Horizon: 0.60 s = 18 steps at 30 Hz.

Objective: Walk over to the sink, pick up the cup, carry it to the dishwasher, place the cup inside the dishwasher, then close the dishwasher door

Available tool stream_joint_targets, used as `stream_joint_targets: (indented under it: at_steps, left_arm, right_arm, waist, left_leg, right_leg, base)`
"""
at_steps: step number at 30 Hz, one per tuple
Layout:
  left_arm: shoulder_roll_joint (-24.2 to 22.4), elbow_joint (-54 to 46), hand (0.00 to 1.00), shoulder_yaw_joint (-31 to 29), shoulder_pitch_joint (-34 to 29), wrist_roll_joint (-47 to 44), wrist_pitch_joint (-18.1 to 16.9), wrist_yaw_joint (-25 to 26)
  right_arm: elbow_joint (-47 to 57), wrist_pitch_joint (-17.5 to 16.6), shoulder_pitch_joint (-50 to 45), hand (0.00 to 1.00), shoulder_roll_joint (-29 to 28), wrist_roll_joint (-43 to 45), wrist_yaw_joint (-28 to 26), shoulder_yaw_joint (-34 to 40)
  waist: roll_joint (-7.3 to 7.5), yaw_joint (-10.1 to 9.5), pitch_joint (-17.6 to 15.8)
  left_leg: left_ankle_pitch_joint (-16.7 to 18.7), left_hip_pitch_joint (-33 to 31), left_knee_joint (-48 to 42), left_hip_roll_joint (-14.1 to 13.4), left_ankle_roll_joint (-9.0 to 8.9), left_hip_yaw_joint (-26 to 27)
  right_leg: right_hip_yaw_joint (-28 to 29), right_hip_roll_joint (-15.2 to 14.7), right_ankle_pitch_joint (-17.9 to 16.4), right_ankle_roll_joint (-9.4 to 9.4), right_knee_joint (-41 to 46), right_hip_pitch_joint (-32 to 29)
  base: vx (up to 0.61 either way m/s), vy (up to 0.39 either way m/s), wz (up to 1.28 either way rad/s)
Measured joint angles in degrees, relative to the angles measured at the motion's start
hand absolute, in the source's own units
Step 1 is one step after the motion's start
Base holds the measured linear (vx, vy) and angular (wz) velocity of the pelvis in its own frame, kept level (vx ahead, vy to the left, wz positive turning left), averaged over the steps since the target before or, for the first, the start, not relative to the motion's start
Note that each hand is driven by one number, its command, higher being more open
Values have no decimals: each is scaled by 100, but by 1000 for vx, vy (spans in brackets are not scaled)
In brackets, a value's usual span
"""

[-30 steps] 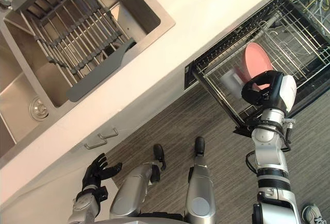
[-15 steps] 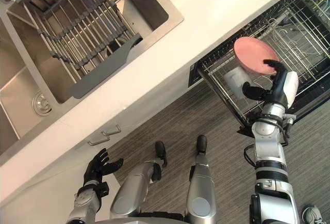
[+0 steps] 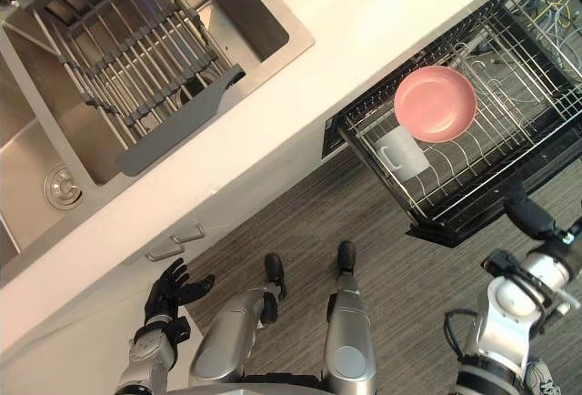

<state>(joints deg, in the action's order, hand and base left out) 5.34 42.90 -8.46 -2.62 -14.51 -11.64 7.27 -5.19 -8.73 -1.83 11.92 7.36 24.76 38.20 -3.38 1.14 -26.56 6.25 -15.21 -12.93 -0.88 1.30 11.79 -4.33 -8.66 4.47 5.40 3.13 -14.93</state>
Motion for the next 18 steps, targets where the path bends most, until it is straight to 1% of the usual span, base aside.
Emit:
stream_joint_targets:
  at_steps: [2,5,6,7,9,13,18]
  left_arm:
    - [0,0,90,-6,0,-1,2,-1]
    - [-21,11,90,-5,1,-2,27,-3]
    - [-41,6,90,-4,12,-4,27,-9]
    - [-44,6,90,-4,15,-5,27,-11]
    - [-56,4,90,0,40,-7,26,-24]
    - [-55,4,90,3,65,-9,25,-72]
    - [-3,21,90,66,64,-10,26,-114]
  right_arm:
    - [-33,-48,-120,90,-118,339,-4,16]
    - [-232,-107,-152,90,-144,1001,-195,18]
    - [-352,-153,-135,90,-144,1379,-358,18]
    - [-371,-155,-132,90,-143,1439,-388,18]
    - [-764,-210,-9,90,-108,2101,-741,14]
    - [-1310,-217,291,90,18,2681,-1039,-100]
    - [-1955,-280,609,90,196,3007,-1211,-306]
  waist:
    - [37,-4,19]
    - [105,-38,54]
    - [132,-43,69]
    - [136,-43,71]
    - [164,-64,86]
    - [164,-145,86]
    - [163,-169,87]
  left_leg:
    - [21,3,-12,-40,-31,22]
    - [58,29,-51,-112,-73,132]
    - [71,31,-56,-144,-93,158]
    - [72,32,-58,-149,-95,160]
    - [94,33,-105,-211,-129,187]
    - [89,40,-96,-230,-141,198]
    - [51,26,-62,-187,-129,119]
  right_leg:
    - [12,28,-9,-10,5,-2]
    - [70,68,-20,-26,27,-5]
    - [88,93,-38,-47,55,-11]
    - [89,98,-45,-49,61,-14]
    - [95,146,-82,-69,116,-23]
    - [110,170,-85,-74,124,-52]
    - [72,143,-85,-74,135,-55]
  base:
    - [-18,-31,-7]
    - [-6,-21,-14]
    - [-1,-30,-10]
    - [5,-36,-7]
    - [14,-30,-4]
    - [8,-12,-2]
    - [-13,1,6]
